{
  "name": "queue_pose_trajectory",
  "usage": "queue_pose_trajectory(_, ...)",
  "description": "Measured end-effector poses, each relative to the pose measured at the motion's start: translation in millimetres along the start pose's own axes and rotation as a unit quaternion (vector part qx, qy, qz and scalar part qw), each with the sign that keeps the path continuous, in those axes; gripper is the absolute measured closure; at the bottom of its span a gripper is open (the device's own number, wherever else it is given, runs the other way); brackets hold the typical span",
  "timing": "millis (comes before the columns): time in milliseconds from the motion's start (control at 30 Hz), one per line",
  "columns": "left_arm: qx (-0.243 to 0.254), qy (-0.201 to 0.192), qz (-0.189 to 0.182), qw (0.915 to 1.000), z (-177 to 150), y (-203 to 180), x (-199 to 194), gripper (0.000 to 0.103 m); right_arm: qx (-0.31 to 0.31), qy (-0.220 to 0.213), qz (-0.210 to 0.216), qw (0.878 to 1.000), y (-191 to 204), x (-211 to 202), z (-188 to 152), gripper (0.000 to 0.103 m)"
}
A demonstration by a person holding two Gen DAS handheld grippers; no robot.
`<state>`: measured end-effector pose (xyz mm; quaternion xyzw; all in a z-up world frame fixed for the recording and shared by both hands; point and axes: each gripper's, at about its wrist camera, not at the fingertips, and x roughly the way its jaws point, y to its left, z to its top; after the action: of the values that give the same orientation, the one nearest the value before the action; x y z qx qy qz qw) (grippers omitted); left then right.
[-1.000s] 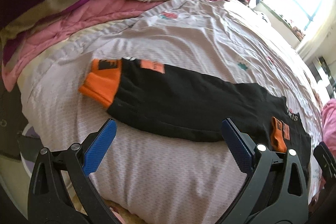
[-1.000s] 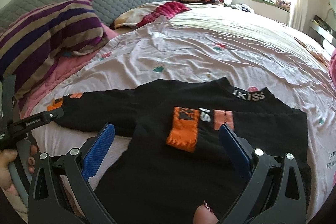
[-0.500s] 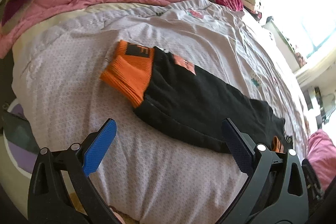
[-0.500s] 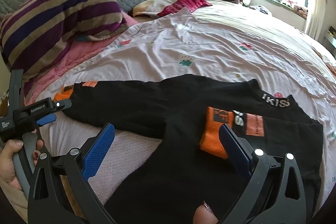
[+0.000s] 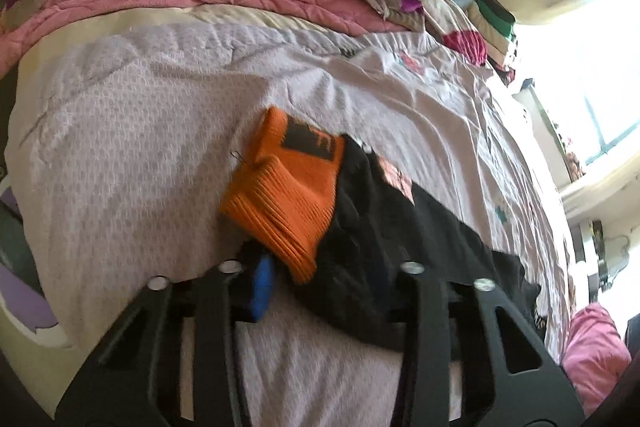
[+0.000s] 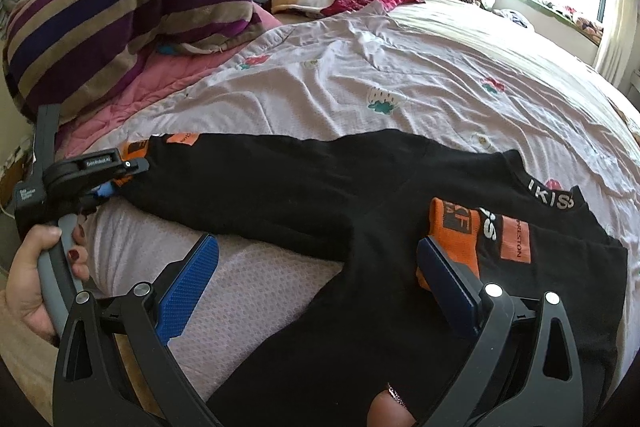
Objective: Fold small clothes
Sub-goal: 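Close the left tool on the other orange sleeve cuff, then lift the sleeve with the left tool and carry it across the shirt body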
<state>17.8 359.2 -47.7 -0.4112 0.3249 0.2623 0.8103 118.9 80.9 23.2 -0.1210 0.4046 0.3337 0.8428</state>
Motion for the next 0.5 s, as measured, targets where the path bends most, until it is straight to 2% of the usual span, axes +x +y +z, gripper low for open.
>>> queue_pose_trajectory(100, 0.003, -0.003, -0.005, 1.0, 2, 0, 4, 0.093, 0.003, -0.005, -0.003, 1.0, -4, -2, -4, 0.005)
queue_pose_trajectory(167, 0.008, -0.007, -0.007, 0.9999, 2, -2, 4, 0.095, 0.01, -0.006, -0.009, 1.0, -8, -3, -5, 0.005)
queue_pose_trajectory(500, 0.05, -0.036, -0.048, 0.9969, 4, -36, -31, 0.098, 0.06, -0.019, -0.017, 0.998, -38, -17, -5, 0.005)
